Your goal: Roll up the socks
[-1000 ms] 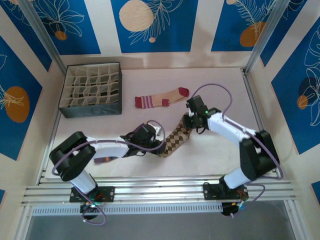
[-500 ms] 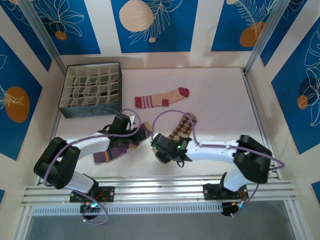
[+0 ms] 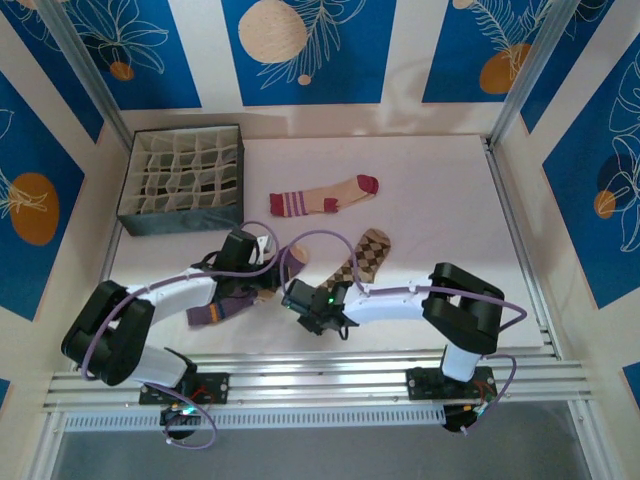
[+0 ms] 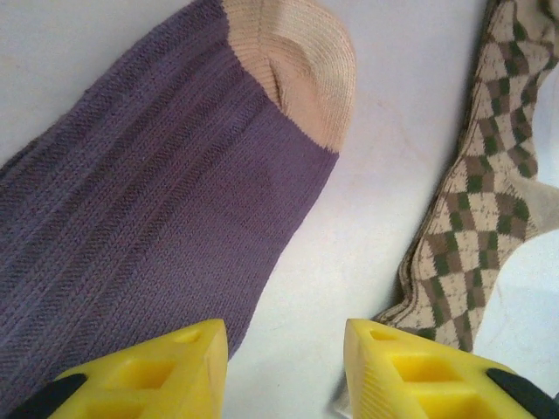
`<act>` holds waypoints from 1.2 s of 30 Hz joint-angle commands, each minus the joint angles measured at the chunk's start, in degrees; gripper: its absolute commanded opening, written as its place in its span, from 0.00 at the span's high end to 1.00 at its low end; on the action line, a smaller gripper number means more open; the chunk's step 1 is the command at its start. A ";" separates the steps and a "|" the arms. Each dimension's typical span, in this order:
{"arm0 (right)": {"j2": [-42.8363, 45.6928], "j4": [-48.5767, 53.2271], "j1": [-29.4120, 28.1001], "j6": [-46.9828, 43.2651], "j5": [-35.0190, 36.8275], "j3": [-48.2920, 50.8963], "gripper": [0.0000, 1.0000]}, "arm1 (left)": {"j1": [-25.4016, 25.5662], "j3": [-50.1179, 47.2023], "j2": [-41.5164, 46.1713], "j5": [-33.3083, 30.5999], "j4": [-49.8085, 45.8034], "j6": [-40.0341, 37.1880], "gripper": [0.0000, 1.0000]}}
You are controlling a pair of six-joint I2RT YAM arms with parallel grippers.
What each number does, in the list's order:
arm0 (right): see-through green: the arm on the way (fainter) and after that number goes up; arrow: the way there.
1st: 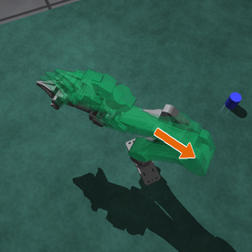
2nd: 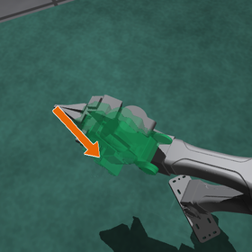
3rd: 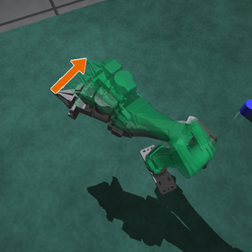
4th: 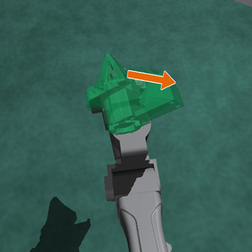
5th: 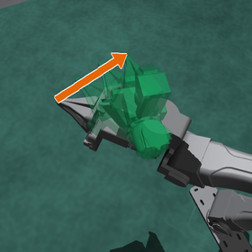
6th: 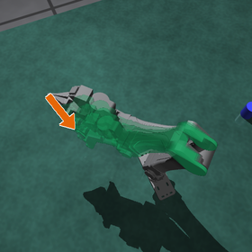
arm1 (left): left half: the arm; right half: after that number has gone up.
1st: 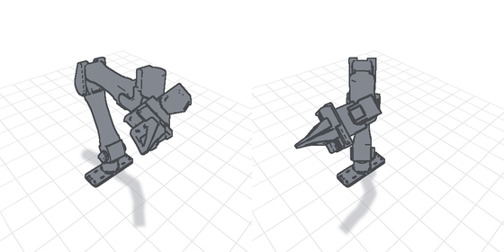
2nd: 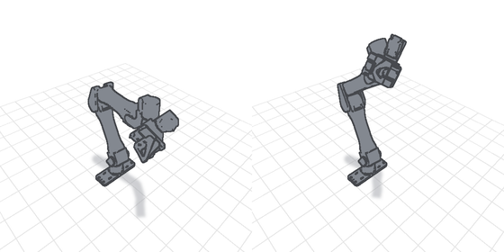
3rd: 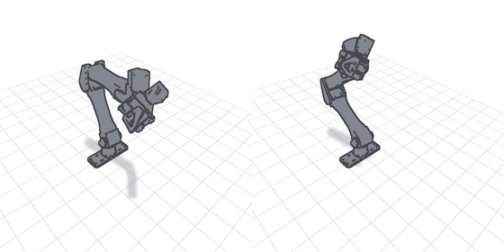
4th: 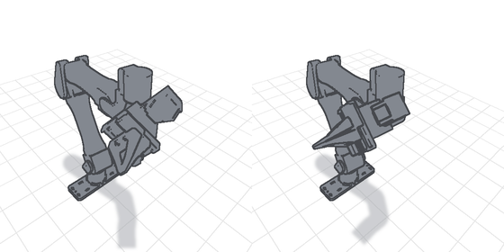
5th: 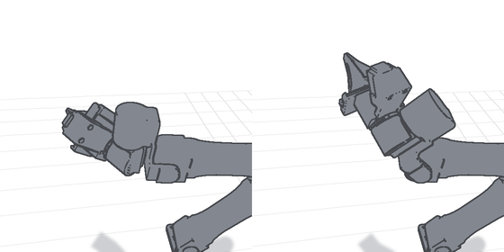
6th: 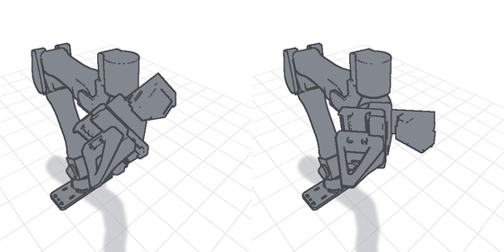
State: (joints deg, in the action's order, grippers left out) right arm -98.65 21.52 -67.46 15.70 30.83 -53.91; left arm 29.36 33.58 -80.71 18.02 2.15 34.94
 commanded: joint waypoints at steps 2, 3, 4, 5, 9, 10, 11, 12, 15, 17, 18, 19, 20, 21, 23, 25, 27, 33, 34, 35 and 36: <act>1.85 2.46 1.00 1.10 -1.31 1.61 0.96 | -0.62 -0.20 2.20 3.99 1.39 -7.30 0.59; 3.58 1.80 1.89 0.81 -4.64 2.43 0.98 | -0.62 -0.76 2.83 6.05 3.50 -9.26 0.58; 5.42 0.84 3.15 0.81 -9.21 3.38 0.99 | -0.54 -1.60 3.68 7.91 5.85 -11.12 0.58; 6.77 0.03 4.77 0.99 -13.70 4.29 0.99 | -0.54 -2.66 4.54 9.13 8.27 -12.63 0.58; 11.09 -4.09 13.58 4.04 -32.17 9.18 1.00 | -0.44 -9.73 8.97 10.24 21.02 -19.59 0.58; 11.67 -4.61 15.36 4.69 -35.20 10.15 1.00 | -0.32 -11.46 10.01 9.47 23.28 -20.97 0.58; 12.08 -4.97 16.76 4.93 -37.63 10.75 1.00 | -0.28 -12.77 10.61 9.71 25.01 -22.26 0.58; 12.42 -5.08 18.30 4.93 -40.41 11.30 1.00 | -0.23 -13.93 11.23 10.55 27.17 -23.64 0.59; 12.60 -4.48 21.50 4.61 -46.38 12.05 1.00 | 0.63 -16.65 11.05 21.12 34.79 -29.77 0.57; 12.52 -4.60 23.04 4.52 -49.45 12.65 1.00 | 2.90 -17.40 10.83 23.20 36.08 -34.67 0.58; 12.47 -4.88 23.79 4.59 -50.87 13.14 1.00 | 4.52 -17.34 10.75 23.10 35.21 -38.11 0.58; 12.55 -5.12 24.57 4.66 -52.25 13.60 1.00 | 6.25 -17.09 10.75 22.32 33.64 -41.73 0.58; 12.54 -5.46 25.13 4.76 -53.29 13.97 1.00 | 7.88 -16.83 10.59 20.79 32.28 -44.57 0.58; 12.76 -5.76 25.71 4.96 -54.09 14.44 1.00 | 9.70 -16.59 10.02 18.66 31.34 -47.18 0.56; 13.04 -6.52 26.51 5.04 -55.79 15.13 1.00 | 11.94 -15.58 7.72 17.30 31.22 -49.82 0.53; 13.21 -6.81 27.05 4.95 -56.57 15.52 1.00 | 12.77 -14.27 4.61 17.81 31.58 -50.52 0.51; 13.14 -6.75 27.54 4.55 -57.66 15.83 1.00 | 13.40 -12.78 0.63 18.32 32.77 -50.94 0.51; 13.51 -6.67 28.75 4.07 -59.83 16.63 1.00 | 15.28 -9.21 -8.48 19.01 35.99 -51.71 0.52; 13.62 -6.50 28.92 4.08 -59.86 16.65 1.00 | 15.53 -8.73 -9.35 18.73 35.77 -51.88 0.53; 13.77 -6.34 29.20 4.03 -59.83 16.76 1.00 | 15.65 -8.30 -10.32 18.77 35.89 -51.92 0.54; 13.91 -6.24 29.43 4.27 -59.69 16.83 1.00 | 15.81 -8.16 -11.12 19.04 36.47 -51.80 0.55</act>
State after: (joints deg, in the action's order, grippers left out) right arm -86.48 14.55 -38.74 20.05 -26.04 -37.93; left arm 44.34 23.81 -90.04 35.57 36.10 -14.57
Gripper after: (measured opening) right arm 0.053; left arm 0.456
